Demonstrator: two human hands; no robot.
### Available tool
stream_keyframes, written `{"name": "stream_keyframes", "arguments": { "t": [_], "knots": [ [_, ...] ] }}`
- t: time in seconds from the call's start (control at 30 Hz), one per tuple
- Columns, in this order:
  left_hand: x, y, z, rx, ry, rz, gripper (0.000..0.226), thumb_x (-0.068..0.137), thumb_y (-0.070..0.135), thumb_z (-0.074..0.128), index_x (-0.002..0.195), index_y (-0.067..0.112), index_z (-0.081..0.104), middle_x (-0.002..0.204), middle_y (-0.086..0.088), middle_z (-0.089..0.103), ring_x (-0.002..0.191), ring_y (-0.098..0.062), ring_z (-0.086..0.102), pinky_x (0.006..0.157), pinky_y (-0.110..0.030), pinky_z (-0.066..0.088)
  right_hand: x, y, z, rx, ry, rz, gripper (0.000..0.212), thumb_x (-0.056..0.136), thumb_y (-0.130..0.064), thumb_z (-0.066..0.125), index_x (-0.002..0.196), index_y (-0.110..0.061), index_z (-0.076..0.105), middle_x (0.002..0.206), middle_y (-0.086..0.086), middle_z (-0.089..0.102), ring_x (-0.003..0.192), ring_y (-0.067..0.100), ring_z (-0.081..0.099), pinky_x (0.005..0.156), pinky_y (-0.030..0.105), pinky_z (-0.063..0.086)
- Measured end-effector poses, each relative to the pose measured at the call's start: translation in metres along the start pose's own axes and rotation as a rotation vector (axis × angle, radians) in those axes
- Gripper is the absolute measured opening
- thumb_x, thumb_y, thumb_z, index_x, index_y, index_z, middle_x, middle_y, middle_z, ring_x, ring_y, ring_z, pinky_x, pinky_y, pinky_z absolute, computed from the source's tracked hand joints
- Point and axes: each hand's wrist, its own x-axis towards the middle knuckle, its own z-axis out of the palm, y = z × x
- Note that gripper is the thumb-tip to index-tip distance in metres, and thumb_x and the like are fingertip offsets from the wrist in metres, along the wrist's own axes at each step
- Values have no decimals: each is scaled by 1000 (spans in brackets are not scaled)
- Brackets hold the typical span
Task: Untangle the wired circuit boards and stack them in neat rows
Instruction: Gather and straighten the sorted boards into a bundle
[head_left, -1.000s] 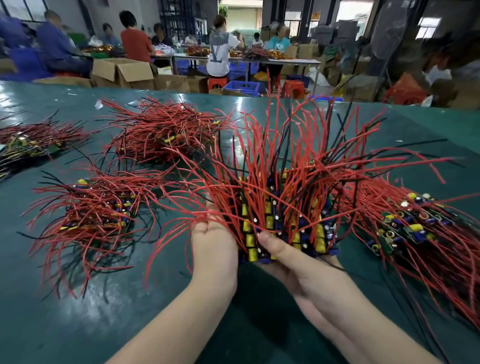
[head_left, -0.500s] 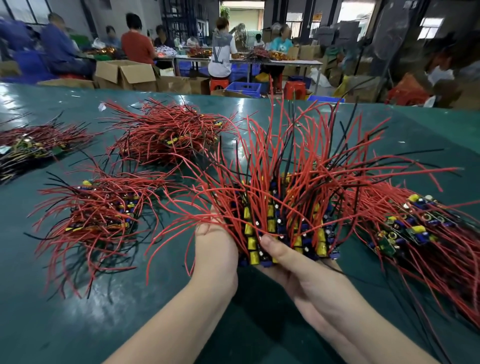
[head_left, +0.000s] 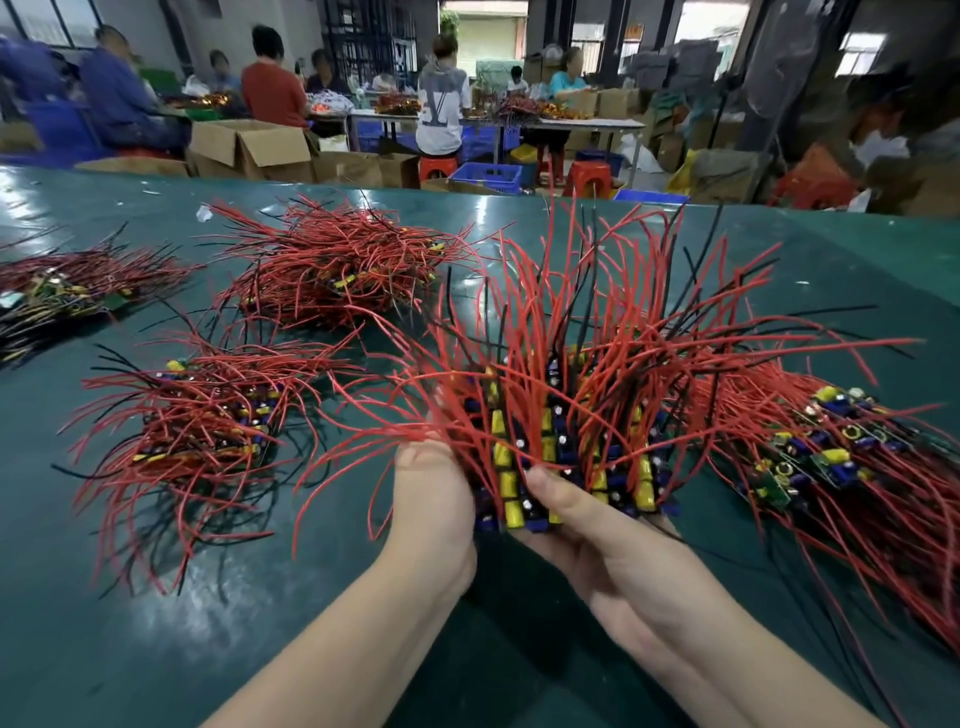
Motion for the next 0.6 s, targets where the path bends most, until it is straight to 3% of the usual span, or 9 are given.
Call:
{"name": "stream_keyframes", "arguments": {
  "t": [0.07,0.2,0.3,0.43,0.6],
  "knots": [
    [-2,0,2,-63,-122,-9,53,96,18,36,61,10,75,69,-11,73,57,-21,69,48,-27,54,1,-1,-2,-18,-57,-14,36,53,-14,77,89,-7,78,96,14,75,82,21,74,61,29,58],
    [1,2,5,-79,-183,-50,56,95,23,34,56,8,72,58,-7,69,44,-19,64,37,-21,47,2,-7,-6,-104,-70,-60,41,58,-11,77,99,-7,76,104,18,72,93,28,72,69,33,58],
    [13,1,1,-57,-35,1,39,97,17,39,74,10,69,70,-9,67,55,-22,62,46,-21,50,6,-14,-9,-142,-41,-95,42,57,-13,78,98,-11,76,104,16,73,90,26,72,66,32,58],
    [29,12,-9,-116,281,166,37,104,19,33,73,14,51,39,8,55,32,-4,51,36,-13,43,16,-23,-17,-157,66,-82,41,51,-17,81,91,-10,78,100,16,74,80,24,72,62,32,58],
    [39,27,-20,-159,422,256,40,104,28,30,73,17,53,39,11,57,32,-4,53,35,-11,41,36,-31,-16,-196,122,64,38,52,-16,82,88,-6,78,95,16,74,74,23,72,60,32,59]
  ]
}}
